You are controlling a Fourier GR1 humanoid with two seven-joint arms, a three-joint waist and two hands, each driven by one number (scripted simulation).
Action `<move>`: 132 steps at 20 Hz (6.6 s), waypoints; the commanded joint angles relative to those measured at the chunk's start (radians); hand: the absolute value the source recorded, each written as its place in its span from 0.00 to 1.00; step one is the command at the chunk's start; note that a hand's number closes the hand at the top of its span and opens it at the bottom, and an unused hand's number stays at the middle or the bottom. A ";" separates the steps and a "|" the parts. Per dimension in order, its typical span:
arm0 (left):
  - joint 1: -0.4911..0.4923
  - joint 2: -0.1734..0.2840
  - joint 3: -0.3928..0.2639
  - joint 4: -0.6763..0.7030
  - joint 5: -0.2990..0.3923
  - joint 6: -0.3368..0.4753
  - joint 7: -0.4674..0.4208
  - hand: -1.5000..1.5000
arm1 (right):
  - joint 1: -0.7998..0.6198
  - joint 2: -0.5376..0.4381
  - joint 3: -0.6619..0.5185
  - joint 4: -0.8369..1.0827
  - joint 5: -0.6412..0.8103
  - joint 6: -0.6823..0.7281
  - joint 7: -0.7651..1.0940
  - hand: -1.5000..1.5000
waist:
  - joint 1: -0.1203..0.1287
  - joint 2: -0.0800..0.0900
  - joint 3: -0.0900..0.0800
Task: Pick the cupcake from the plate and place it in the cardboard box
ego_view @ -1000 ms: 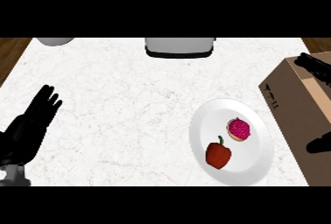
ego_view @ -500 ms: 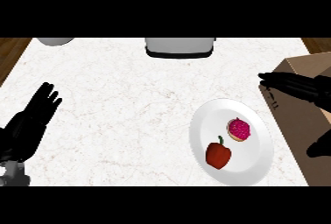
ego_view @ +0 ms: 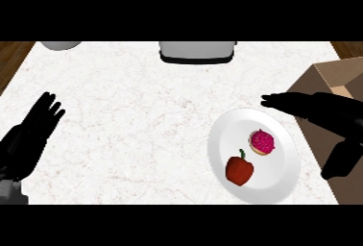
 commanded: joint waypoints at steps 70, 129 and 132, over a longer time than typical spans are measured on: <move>-0.048 -0.171 0.132 0.005 -0.175 -0.121 0.046 0.50 | 0.053 0.482 -0.072 0.333 0.867 -0.089 -0.251 1.00 | -0.003 0.001 0.001; 0.025 -0.182 0.160 -0.085 -0.159 -0.143 0.083 0.50 | -0.143 0.487 -0.583 -0.148 0.972 -0.219 0.775 1.00 | -0.006 0.000 0.001; -0.055 -0.184 0.151 -0.032 -0.193 -0.112 0.084 0.50 | -0.106 0.497 -0.569 -0.154 0.956 -0.231 0.769 1.00 | -0.009 0.001 0.001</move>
